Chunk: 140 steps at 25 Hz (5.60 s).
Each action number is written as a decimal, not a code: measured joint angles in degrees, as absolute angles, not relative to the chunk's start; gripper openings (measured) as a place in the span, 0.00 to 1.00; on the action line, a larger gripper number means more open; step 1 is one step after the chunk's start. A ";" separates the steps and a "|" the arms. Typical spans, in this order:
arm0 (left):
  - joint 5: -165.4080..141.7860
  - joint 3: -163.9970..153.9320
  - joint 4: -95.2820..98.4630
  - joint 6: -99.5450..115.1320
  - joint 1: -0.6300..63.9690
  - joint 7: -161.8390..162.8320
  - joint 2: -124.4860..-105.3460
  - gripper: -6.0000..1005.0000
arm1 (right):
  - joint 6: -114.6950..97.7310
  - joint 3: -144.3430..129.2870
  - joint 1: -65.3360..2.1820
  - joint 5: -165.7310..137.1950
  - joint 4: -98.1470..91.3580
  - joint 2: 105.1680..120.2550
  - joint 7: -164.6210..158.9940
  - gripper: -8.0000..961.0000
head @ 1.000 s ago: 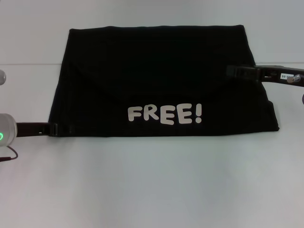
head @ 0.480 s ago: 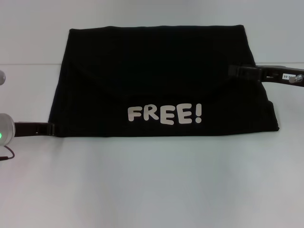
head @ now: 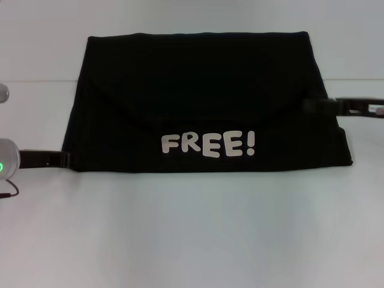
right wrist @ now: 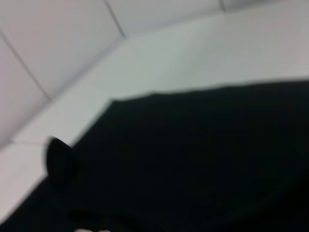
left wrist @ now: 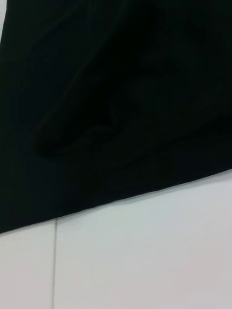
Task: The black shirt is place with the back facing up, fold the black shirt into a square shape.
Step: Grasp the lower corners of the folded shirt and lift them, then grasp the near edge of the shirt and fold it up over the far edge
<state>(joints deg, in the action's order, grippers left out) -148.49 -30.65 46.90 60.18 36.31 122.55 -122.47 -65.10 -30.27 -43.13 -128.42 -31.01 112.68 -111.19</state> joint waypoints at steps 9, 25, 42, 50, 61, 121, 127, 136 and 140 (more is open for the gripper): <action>-148.60 -30.67 47.96 63.00 36.31 122.19 -122.27 0.01 | -63.20 -30.18 -40.27 -134.50 -31.20 111.16 -119.23 0.64; -149.85 -30.45 47.51 62.40 37.29 122.14 -121.85 0.01 | -60.25 -30.36 -38.62 -134.65 -28.31 111.95 -116.14 0.64; -149.85 -30.44 47.46 61.54 37.53 122.33 -121.72 0.01 | -59.44 -34.31 -39.93 -134.17 -26.56 112.41 -114.79 0.37; -149.70 -30.01 48.26 64.04 37.00 122.72 -121.76 0.01 | -62.14 -33.38 -38.77 -134.08 -27.49 111.92 -113.81 0.10; -146.27 -22.87 55.01 89.12 33.63 118.71 -122.32 0.01 | -82.66 -26.58 -29.81 -134.02 -36.25 110.94 -107.65 0.05; -147.56 -24.82 34.18 57.28 51.14 114.43 -114.78 0.01 | -48.88 -22.81 -46.83 -135.23 -22.55 108.43 -105.85 0.05; -147.49 -26.50 34.16 53.09 52.39 114.57 -114.49 0.02 | -45.90 -22.93 -48.26 -135.07 -22.31 108.12 -107.47 0.05; -147.19 -27.23 33.06 50.14 53.18 114.35 -114.47 0.04 | -45.00 -22.98 -49.05 -134.99 -22.24 107.64 -108.01 0.05; -147.18 -27.25 32.11 48.73 53.20 114.11 -114.71 0.05 | -44.03 -23.05 -49.29 -135.00 -21.72 107.94 -107.60 0.05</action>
<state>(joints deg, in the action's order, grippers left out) -147.18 -27.25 32.11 48.73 53.20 114.11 -114.71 -44.03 -23.05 -49.29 -135.00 -21.72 107.94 -107.60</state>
